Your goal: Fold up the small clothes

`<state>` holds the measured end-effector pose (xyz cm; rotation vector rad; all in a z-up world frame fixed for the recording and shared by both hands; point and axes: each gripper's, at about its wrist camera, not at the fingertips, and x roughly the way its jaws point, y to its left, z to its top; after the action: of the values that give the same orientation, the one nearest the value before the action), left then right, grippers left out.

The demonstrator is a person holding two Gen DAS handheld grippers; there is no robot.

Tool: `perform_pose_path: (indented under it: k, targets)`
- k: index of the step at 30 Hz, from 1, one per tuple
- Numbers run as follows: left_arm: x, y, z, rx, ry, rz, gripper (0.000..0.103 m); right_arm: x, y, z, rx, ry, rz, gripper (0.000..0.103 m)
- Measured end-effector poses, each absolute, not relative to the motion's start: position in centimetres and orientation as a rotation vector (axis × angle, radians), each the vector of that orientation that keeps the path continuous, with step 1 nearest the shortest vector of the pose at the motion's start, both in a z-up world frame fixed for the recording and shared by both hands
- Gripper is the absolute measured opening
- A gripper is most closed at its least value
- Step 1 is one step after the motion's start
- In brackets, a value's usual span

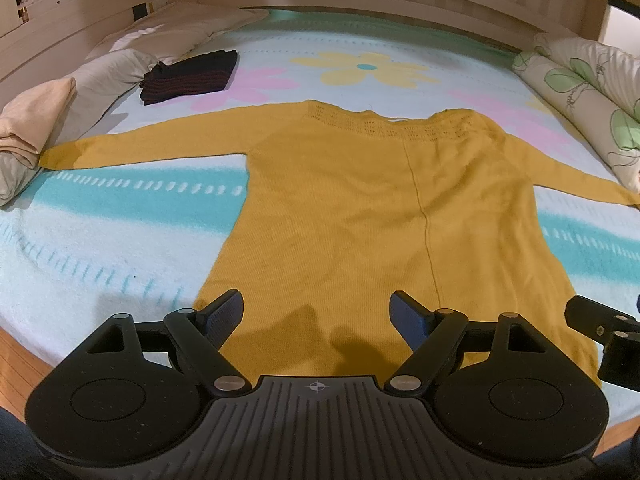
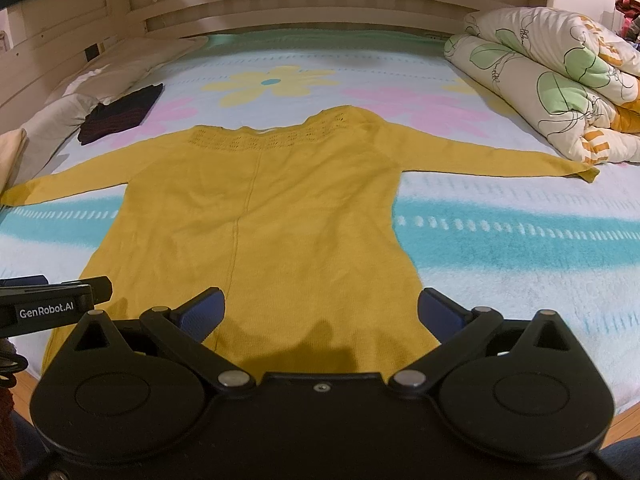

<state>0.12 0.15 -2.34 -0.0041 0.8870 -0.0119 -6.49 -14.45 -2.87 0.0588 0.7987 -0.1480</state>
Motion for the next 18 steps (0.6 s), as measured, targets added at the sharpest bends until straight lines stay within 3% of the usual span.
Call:
perform_pose_path:
  k: [18]
  targets:
    - [0.19,-0.42,-2.45,0.011,0.898,-0.007,0.08,-6.74,-14.3,-2.36,0.045,0.783,-0.143,0.102]
